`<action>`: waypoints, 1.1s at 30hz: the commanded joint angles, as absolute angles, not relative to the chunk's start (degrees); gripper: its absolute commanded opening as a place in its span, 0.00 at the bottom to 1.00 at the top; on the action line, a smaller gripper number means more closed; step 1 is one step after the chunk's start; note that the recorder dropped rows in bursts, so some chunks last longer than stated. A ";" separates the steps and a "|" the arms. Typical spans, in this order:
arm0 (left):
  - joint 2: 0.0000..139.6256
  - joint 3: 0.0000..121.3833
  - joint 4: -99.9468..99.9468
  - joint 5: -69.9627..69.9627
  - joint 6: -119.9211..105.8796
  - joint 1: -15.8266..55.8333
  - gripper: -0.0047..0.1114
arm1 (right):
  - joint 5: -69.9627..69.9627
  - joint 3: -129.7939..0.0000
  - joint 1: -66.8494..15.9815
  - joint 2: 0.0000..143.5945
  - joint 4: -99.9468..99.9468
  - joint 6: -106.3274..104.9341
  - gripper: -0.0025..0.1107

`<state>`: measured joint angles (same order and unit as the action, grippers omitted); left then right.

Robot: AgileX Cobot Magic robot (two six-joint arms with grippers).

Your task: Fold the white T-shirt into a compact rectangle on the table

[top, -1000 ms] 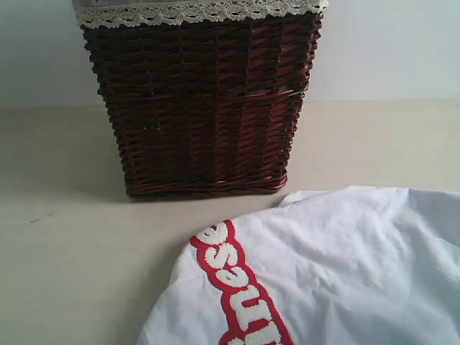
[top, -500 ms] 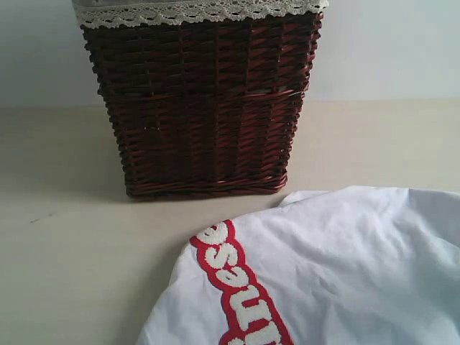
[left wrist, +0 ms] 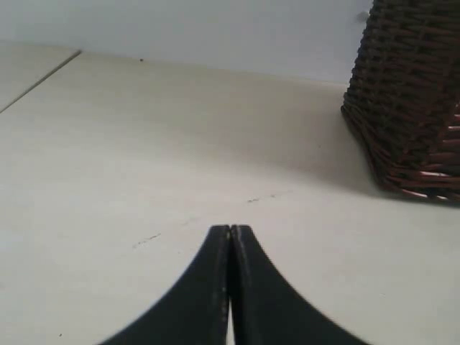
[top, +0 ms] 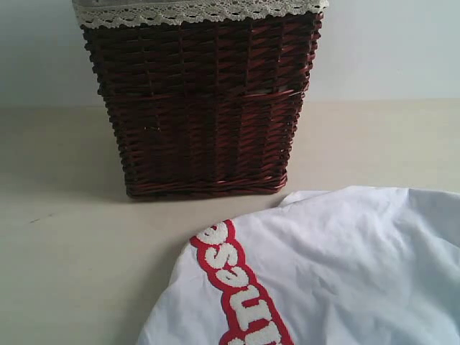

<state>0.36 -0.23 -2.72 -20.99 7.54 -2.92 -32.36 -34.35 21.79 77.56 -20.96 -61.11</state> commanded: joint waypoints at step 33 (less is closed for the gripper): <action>0.00 0.00 -2.72 -20.24 7.56 -2.78 0.04 | -5.17 -34.12 22.12 84.95 0.64 -56.35 0.02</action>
